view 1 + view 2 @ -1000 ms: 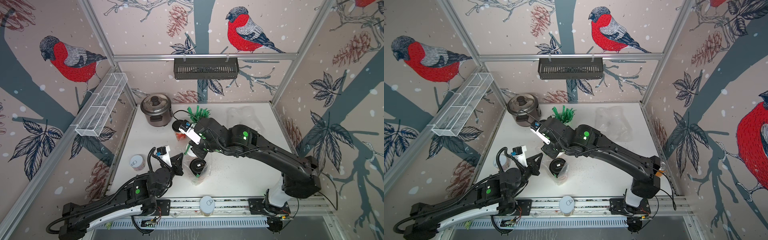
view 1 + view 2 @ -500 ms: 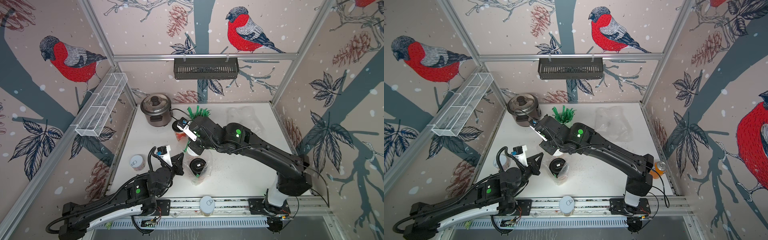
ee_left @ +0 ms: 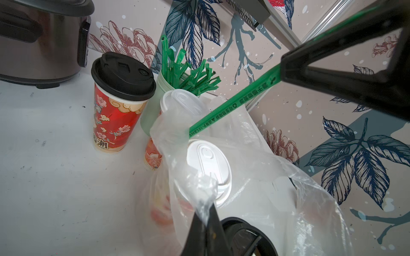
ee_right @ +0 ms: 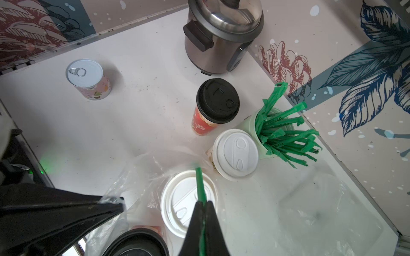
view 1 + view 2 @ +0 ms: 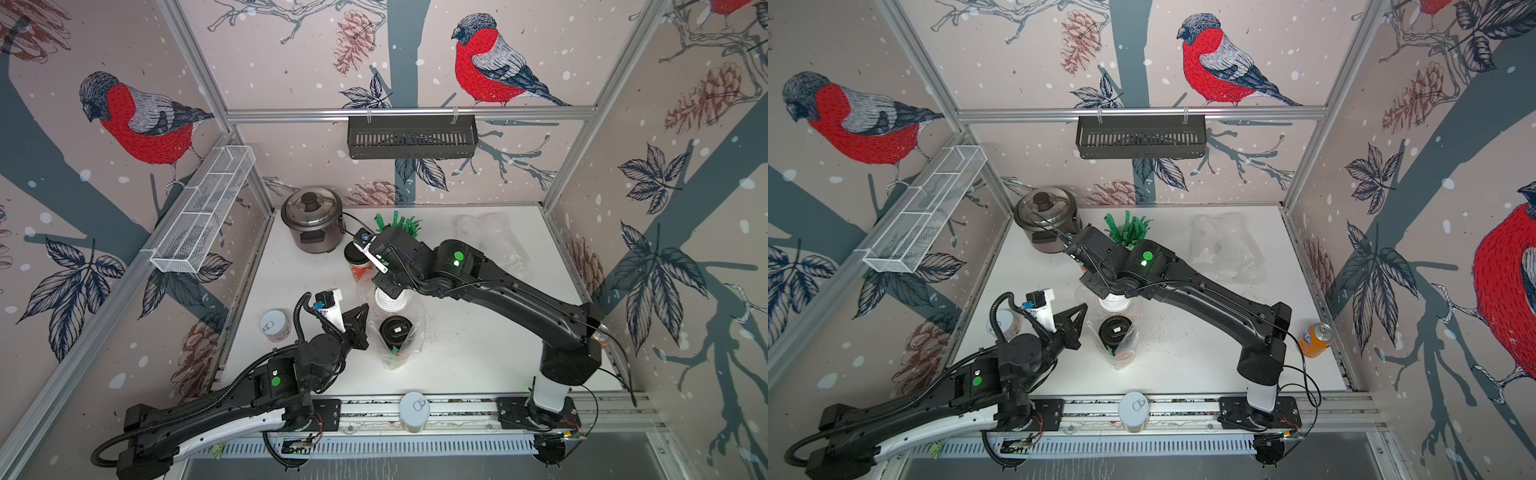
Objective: Pack milk tea into plastic carrier bags
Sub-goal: Place the straw in the plastic carrier bag.
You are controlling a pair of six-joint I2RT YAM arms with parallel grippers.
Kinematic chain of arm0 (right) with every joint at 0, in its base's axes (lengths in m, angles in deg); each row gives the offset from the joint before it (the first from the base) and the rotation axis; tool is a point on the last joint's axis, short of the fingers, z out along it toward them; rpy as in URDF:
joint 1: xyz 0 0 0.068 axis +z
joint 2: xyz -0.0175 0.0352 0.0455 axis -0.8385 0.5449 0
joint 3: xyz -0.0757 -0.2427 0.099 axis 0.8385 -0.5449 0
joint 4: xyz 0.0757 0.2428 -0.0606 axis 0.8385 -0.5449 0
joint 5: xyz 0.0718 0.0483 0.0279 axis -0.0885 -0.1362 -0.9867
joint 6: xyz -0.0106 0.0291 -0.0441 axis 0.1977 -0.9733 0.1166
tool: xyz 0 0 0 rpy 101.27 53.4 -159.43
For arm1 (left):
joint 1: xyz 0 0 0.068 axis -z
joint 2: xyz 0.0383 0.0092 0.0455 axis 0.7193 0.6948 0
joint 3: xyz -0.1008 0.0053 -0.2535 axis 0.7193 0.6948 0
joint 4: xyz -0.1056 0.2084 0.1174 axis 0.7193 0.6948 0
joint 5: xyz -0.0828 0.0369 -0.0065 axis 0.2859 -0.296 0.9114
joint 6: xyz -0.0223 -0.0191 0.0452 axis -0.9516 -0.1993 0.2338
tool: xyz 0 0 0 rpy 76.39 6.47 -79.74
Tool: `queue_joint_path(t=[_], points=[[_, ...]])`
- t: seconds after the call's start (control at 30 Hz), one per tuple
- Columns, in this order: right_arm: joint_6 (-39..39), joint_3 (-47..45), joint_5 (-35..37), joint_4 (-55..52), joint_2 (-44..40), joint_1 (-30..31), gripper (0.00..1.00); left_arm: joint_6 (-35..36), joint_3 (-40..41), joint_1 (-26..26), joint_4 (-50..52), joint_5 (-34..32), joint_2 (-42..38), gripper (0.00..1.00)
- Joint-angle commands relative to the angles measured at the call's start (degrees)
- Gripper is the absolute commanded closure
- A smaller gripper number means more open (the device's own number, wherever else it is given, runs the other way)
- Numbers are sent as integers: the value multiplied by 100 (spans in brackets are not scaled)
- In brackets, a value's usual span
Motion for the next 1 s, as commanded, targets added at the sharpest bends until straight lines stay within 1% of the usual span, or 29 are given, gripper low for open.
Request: queue_joint_path(t=[0.0, 0.17, 0.23, 0.5, 0.63, 0.7, 0.73, 0.83, 0.97], points=[[67, -79, 27, 51, 49, -107, 100, -8, 16, -4, -131, -59, -39, 100], [-2, -358, -799, 181, 37, -479, 100, -47, 34, -4, -77, -86, -64, 100], [-27, -450, -1022, 233, 37, -600, 100, -74, 51, 1, -63, -92, -55, 100], [-185, -1448, -1697, 940, -144, -942, 100, -129, 101, -4, -34, -140, -80, 100], [-300, -1964, -1797, 1292, -262, -1027, 98, -136, 100, 2, -8, -154, -90, 100], [-323, -2160, -1843, 1431, -294, -1067, 92, -127, 101, -4, 1, -157, -91, 100], [-344, -2223, -1855, 1479, -301, -1084, 91, -132, 98, 3, 9, -159, -90, 100], [-372, -2294, -1877, 1519, -324, -1131, 83, -136, 104, -4, 2, -164, -90, 100], [-389, -2135, -1817, 1439, -392, -1149, 68, -136, 109, -4, -8, -150, -80, 100]])
